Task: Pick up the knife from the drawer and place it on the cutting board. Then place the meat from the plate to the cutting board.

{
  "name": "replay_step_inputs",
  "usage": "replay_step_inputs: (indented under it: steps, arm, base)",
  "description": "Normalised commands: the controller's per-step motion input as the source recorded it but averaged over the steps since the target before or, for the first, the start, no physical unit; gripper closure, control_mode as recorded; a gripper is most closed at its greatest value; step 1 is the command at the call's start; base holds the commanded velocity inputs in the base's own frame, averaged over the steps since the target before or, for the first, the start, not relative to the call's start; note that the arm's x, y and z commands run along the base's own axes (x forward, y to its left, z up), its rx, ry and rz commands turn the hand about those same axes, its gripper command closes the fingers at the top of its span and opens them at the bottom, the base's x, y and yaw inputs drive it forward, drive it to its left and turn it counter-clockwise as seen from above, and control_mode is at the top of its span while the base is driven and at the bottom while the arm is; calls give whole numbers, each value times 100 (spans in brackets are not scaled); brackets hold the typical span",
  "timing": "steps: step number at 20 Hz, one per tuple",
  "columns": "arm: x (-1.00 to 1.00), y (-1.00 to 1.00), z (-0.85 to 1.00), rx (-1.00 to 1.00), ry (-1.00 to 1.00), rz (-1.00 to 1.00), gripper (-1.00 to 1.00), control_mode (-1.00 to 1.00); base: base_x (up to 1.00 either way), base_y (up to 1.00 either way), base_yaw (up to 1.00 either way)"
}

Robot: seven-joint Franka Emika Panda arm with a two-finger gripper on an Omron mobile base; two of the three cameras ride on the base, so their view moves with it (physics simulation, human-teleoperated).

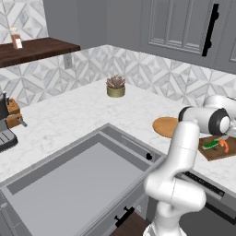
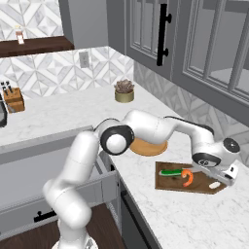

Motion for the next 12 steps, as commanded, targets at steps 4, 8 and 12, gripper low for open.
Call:
replay_step_inputs:
  steps: [4,8,12]
  arm:
    - [19,25,-6,0,0,0,-100,-100]
    - [1,26,0,0,0,0,-100,-100]
    - [0,33,0,0,-2,-6,-100,-100]
  base:
    - [0,0,0]
    - [0,0,0]
    - [0,0,0]
